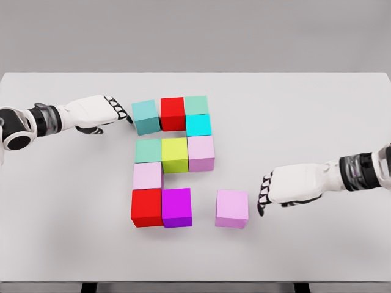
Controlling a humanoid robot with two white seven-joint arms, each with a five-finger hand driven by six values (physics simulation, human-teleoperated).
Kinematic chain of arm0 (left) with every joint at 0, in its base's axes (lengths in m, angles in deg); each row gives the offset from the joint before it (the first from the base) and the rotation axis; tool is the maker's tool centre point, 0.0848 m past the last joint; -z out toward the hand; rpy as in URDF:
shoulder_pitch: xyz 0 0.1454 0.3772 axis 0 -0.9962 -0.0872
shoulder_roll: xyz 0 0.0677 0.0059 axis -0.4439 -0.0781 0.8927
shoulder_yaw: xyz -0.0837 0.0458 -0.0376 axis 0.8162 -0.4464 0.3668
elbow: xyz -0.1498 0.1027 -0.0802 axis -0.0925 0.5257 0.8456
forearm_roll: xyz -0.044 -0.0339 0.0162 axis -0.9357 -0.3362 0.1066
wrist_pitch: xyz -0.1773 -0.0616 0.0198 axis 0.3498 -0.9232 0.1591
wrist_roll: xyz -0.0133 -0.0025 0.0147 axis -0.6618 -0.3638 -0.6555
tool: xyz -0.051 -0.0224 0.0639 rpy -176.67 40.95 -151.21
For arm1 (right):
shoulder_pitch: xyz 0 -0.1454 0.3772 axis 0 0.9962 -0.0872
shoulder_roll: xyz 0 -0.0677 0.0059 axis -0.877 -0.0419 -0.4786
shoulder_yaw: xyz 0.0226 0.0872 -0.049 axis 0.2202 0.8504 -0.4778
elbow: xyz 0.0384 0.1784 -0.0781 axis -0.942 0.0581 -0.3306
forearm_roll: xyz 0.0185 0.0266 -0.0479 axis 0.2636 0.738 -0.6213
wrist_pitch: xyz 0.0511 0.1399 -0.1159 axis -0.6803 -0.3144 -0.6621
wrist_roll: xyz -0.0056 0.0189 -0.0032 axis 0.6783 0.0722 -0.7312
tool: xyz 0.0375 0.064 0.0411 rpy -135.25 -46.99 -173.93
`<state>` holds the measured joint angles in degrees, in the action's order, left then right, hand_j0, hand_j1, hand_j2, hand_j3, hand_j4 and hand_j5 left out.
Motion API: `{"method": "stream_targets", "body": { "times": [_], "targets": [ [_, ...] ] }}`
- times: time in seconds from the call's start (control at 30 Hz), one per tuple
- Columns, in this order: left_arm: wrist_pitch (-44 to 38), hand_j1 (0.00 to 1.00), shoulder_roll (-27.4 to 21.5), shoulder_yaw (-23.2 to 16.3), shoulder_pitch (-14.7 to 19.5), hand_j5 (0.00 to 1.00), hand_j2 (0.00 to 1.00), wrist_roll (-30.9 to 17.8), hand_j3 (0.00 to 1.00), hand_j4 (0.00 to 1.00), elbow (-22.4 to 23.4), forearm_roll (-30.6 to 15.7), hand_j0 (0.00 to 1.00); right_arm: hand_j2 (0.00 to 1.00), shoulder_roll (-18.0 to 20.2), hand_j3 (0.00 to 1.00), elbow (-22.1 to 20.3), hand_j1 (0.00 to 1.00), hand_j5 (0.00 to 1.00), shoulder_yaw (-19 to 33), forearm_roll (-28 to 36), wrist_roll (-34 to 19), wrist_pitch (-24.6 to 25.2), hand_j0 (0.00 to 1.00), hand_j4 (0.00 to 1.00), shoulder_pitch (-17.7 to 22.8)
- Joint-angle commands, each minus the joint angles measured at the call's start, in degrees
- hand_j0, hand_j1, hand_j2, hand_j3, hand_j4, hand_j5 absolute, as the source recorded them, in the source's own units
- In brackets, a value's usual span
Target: Assemble the squares on the desktop into the number 2
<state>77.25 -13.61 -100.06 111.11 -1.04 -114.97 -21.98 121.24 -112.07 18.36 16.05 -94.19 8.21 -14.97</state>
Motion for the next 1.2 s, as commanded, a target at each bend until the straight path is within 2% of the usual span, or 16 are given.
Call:
{"method": "stream_targets", "body": {
  "times": [0.0,0.53,1.17],
  "targets": [
    [-0.05,0.80,0.02,0.07,0.09,0.80,0.80,0.03,0.80,0.80,0.01,-0.23,0.80,0.62,-0.59,0.62,-0.01,0.62,0.62,-0.17,0.75,0.01,0.13,0.62,0.62,0.00],
    [-0.05,0.80,0.63,-0.02,0.18,0.80,0.80,0.03,0.80,0.80,0.10,-0.23,0.80,0.61,-4.81,0.61,0.07,0.61,0.61,-1.32,0.75,0.01,0.13,0.61,0.61,0.09],
    [-0.05,0.81,1.07,0.24,0.35,0.81,0.81,0.03,0.81,0.81,1.07,-0.31,0.81,0.60,-5.08,0.60,0.16,0.60,0.60,0.70,-0.04,0.01,0.13,0.60,0.60,0.00]
  ]
}}
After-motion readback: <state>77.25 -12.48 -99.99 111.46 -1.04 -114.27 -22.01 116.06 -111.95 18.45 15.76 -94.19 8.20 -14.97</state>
